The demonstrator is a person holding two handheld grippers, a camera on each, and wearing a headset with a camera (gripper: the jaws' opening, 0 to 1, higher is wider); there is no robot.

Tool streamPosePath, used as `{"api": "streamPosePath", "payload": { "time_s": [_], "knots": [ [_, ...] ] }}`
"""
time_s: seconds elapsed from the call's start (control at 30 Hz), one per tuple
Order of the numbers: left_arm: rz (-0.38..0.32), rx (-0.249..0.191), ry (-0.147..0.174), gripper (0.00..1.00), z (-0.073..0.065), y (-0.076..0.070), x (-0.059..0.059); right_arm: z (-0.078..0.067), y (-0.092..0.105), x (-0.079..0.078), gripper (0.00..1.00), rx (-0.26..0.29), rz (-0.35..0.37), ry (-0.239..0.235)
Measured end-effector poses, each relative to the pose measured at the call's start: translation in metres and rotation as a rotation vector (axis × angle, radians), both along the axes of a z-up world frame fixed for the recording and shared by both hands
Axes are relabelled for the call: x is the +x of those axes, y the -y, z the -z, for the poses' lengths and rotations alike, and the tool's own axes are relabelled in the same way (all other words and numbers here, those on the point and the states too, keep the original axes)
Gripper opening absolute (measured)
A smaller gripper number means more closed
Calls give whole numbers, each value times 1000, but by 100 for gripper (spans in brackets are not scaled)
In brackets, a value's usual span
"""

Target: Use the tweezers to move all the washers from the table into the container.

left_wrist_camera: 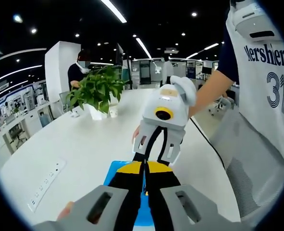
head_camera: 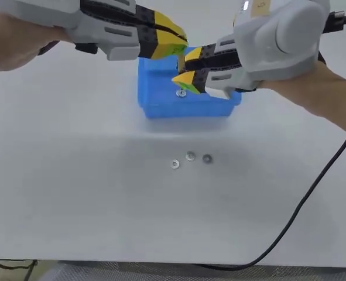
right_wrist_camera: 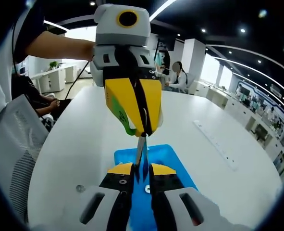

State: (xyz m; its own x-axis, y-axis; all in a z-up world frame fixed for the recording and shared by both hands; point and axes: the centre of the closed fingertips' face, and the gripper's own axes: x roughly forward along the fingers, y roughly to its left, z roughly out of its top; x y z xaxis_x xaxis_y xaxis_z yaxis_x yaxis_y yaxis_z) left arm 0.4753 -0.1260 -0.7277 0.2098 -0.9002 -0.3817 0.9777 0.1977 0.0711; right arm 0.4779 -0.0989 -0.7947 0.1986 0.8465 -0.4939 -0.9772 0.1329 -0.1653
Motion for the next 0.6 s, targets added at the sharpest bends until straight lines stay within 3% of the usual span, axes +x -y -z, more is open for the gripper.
{"api": "streamPosePath", "payload": {
  "time_s": [0.1, 0.17, 0.27, 0.33, 0.37, 0.5, 0.53, 0.6],
  "knots": [
    [14, 5, 10, 5, -7, 1, -11, -8, 0, -14, 13, 4, -17, 4],
    [25, 10, 15, 5, -8, 1, -25, -12, 0, -23, 13, 2, -32, 9],
    [39, 22, 1, 5, -7, 0, -28, -14, -1, -39, 13, -8, -57, 11],
    [44, 37, 10, 5, -3, -1, -27, -14, -3, -49, 14, -13, -71, 13],
    [45, 35, -4, 5, -1, -3, -28, -14, -4, -56, 14, -13, -76, 8],
    [23, 29, -13, 5, 5, -7, -29, -13, -8, -74, 13, -18, -93, -3],
    [19, 31, -17, 5, 6, -7, -21, -13, -9, -78, 13, -19, -95, -2],
    [11, 33, -20, 5, 6, -5, -20, -11, -11, -84, 13, -21, -102, -12]
  ]
}}
